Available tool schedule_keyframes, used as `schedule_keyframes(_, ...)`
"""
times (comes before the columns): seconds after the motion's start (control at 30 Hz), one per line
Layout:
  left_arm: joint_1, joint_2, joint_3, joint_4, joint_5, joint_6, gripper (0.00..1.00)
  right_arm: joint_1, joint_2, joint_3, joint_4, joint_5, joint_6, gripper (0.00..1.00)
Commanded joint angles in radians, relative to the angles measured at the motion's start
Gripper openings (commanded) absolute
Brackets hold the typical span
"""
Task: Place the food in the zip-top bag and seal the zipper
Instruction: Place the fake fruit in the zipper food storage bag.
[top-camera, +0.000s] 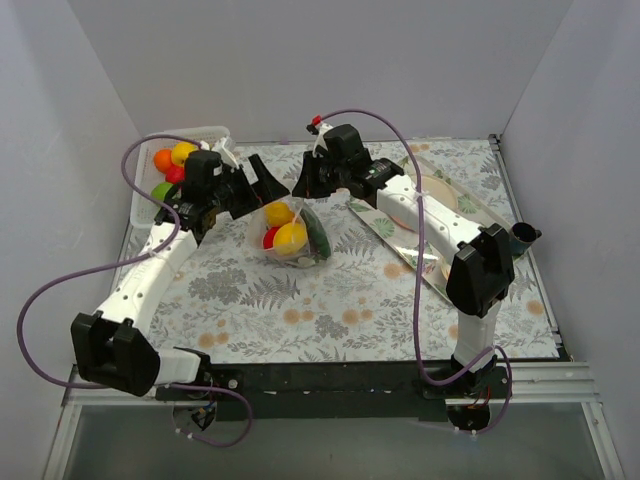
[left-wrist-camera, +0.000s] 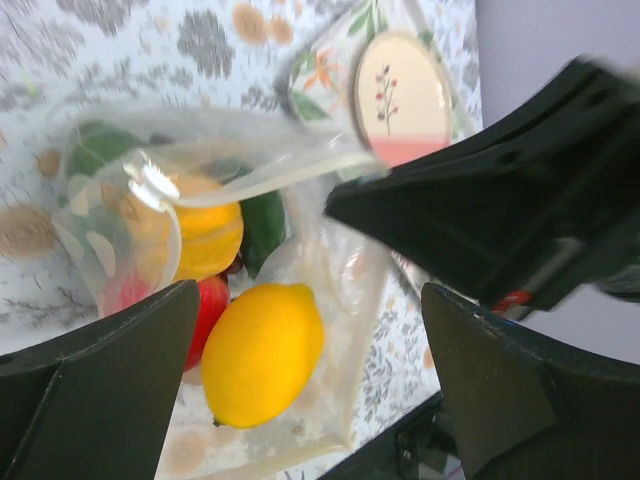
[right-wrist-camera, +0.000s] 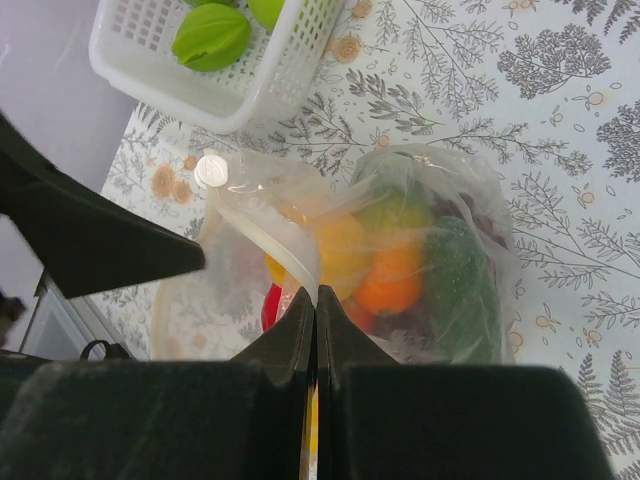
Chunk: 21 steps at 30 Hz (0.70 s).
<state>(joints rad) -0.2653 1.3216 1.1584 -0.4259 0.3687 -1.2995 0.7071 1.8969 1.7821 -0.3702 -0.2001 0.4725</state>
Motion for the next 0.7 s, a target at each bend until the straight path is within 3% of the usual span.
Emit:
schedule_keyframes(0.0,-0.002,-0.119,0.17,-0.092,-0.196,0.008,0.93,-0.003,-0.076,-0.027,0.05,-0.039,0.003,0.01)
schedule_keyframes(0.17,0.041,-0.11,0.291,-0.204,-0.512,0.026,0.93,-0.003,-0.124,-0.087,0.082,-0.085,-0.005,0.01)
schedule_keyframes(0.23,0.096,-0.084,0.317,-0.212,-0.571,0.023,0.93,-0.003,-0.137,-0.098,0.074,-0.094,-0.012,0.01)
schedule_keyframes(0.43,0.354,0.062,0.365,-0.174,-0.425,0.009,0.92,0.0,-0.2,-0.154,0.05,-0.125,-0.028,0.01)
schedule_keyframes(0.67,0.44,0.234,0.359,-0.183,-0.475,-0.006,0.9,0.0,-0.259,-0.28,0.12,-0.127,-0.015,0.01)
